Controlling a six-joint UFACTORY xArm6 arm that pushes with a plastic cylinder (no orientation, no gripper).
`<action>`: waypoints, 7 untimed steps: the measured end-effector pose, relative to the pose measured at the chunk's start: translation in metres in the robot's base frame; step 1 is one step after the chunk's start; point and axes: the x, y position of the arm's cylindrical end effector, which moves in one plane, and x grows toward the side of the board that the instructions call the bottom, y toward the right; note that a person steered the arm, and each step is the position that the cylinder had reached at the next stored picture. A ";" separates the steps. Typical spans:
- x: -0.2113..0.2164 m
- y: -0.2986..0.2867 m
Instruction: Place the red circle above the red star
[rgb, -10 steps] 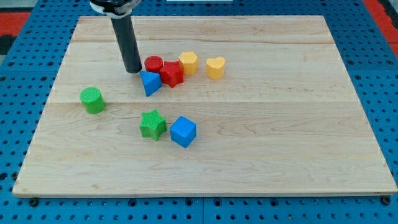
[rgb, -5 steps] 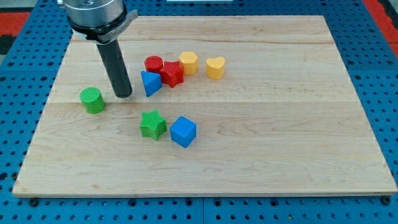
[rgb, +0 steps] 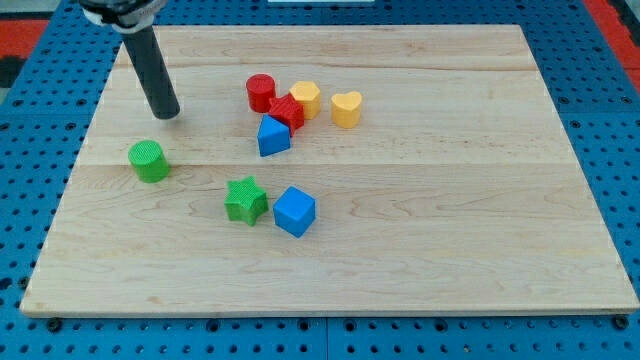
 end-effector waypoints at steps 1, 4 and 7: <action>-0.016 -0.011; -0.036 0.083; -0.006 0.113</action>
